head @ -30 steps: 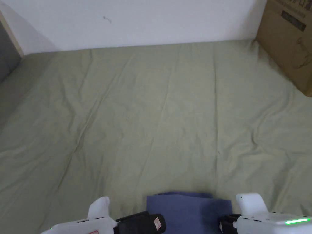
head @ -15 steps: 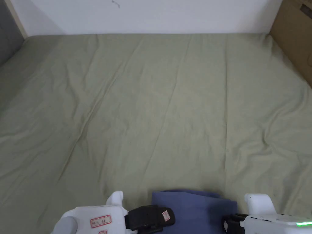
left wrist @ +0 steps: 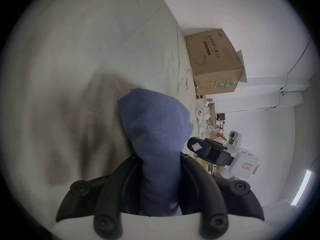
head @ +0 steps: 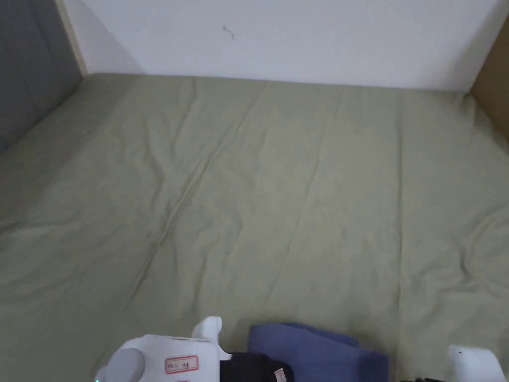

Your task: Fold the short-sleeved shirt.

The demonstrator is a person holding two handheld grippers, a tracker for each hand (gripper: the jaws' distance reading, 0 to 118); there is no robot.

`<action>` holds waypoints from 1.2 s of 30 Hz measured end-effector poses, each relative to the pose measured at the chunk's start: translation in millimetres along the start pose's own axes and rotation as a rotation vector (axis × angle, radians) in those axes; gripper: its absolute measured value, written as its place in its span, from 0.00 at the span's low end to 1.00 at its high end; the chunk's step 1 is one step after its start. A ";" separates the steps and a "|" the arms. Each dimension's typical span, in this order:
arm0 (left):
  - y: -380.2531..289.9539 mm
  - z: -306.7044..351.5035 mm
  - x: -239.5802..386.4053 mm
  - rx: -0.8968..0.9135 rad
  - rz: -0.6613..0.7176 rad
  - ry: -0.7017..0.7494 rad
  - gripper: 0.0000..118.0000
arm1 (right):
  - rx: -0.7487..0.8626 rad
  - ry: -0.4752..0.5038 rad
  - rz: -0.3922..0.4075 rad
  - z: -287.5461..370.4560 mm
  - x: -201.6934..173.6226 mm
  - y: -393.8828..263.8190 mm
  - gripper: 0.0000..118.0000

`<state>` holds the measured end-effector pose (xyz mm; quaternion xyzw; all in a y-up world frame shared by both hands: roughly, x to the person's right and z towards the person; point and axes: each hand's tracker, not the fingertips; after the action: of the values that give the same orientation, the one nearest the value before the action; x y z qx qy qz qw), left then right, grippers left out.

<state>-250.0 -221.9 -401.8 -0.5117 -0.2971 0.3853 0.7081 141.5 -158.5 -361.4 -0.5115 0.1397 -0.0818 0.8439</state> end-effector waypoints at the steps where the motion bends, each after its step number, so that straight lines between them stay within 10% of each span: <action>1: 7.0 16.7 -2.8 0.026 -0.015 0.040 0.24 | 0.001 0.001 0.002 0.6 -2.3 1.3 0.01; 14: 172.7 220.0 -65.7 0.132 -0.195 0.963 0.24 | -0.072 -0.017 0.087 -19.4 -26.5 -0.4 0.01; 20: 206.5 245.2 -98.7 0.067 -0.220 1.302 0.25 | -0.103 -0.025 -0.004 -22.2 -10.6 -1.1 0.01; 23: 206.1 254.6 -102.1 0.139 -0.240 1.491 0.57 | -0.099 -0.019 -0.037 -20.2 -2.2 0.3 0.01; 26: 200.6 273.5 -91.3 0.245 -0.167 1.379 0.77 | -0.092 -0.033 -0.037 -17.3 0.7 1.7 0.01; 29: 190.3 280.6 -73.9 0.312 -0.095 1.263 0.80 | -0.089 -0.031 -0.039 -14.4 -9.3 4.6 0.01; 31: 180.9 279.9 -58.6 0.377 -0.096 1.182 0.74 | -0.080 -0.023 -0.041 -13.7 -13.4 5.0 0.01; 34: 157.8 264.9 -28.2 0.423 -0.118 1.000 0.11 | -0.070 0.003 -0.033 -10.6 -14.4 4.2 0.01; 36: 133.9 246.6 -1.5 0.454 -0.176 0.908 0.02 | -0.056 0.017 -0.017 -5.2 -19.7 3.3 0.01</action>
<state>-484.2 -76.8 -455.6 -0.4337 0.0897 0.1179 0.8888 121.1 -155.8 -363.7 -0.5355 0.1447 -0.0891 0.8273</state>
